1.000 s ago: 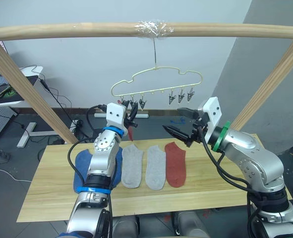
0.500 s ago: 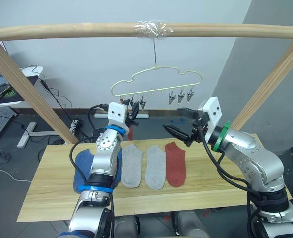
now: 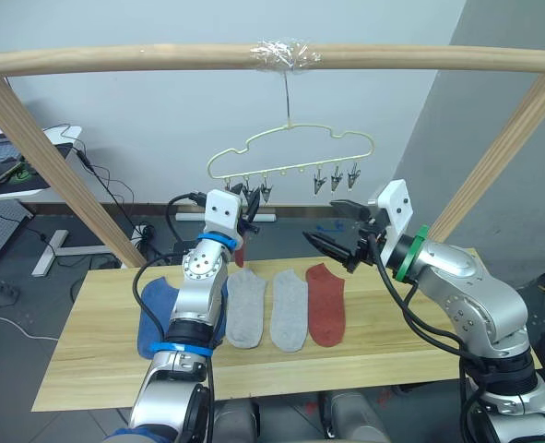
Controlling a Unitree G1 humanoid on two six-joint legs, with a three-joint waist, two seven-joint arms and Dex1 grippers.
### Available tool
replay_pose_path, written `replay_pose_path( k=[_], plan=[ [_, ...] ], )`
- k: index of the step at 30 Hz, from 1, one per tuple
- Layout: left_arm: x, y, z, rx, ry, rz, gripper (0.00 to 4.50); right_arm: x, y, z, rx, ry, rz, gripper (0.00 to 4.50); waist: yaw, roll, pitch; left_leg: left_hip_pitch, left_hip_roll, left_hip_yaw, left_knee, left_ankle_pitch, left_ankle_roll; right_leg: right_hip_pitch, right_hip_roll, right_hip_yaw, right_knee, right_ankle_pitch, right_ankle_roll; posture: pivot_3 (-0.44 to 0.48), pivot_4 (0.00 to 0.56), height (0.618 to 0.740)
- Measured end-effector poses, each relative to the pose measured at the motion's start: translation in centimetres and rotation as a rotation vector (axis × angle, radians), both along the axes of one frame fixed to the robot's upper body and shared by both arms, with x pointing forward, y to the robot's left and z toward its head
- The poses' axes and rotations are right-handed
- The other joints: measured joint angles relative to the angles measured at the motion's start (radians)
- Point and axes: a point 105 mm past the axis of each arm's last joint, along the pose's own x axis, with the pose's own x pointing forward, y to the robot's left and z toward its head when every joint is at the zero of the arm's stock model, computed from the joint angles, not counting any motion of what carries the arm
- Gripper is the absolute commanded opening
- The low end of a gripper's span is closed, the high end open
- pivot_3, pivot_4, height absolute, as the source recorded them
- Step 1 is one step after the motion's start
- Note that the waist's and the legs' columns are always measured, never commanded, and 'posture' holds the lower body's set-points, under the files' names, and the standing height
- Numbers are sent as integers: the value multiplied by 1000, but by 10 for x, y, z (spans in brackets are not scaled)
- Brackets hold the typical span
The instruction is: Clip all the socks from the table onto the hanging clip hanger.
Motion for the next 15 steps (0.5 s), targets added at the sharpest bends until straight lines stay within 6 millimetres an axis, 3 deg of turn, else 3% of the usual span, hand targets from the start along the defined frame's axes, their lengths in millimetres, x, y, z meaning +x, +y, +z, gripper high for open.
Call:
replay_pose_path(
  k=[14, 15],
  plan=[
    [1, -1, -1, 3, 0, 5, 1901, 0, 0, 0, 0, 1, -4, 4500, -1, 0, 0, 0, 0, 0, 0, 0, 0, 0, 0, 0, 0, 0, 0, -152, 129, 740],
    [1, -1, -1, 4, -1, 4, 1724, 0, 0, 0, 0, 1, -5, 4500, -1, 0, 0, 0, 0, 0, 0, 0, 0, 0, 0, 0, 0, 0, 0, -152, 130, 740]
  ],
)
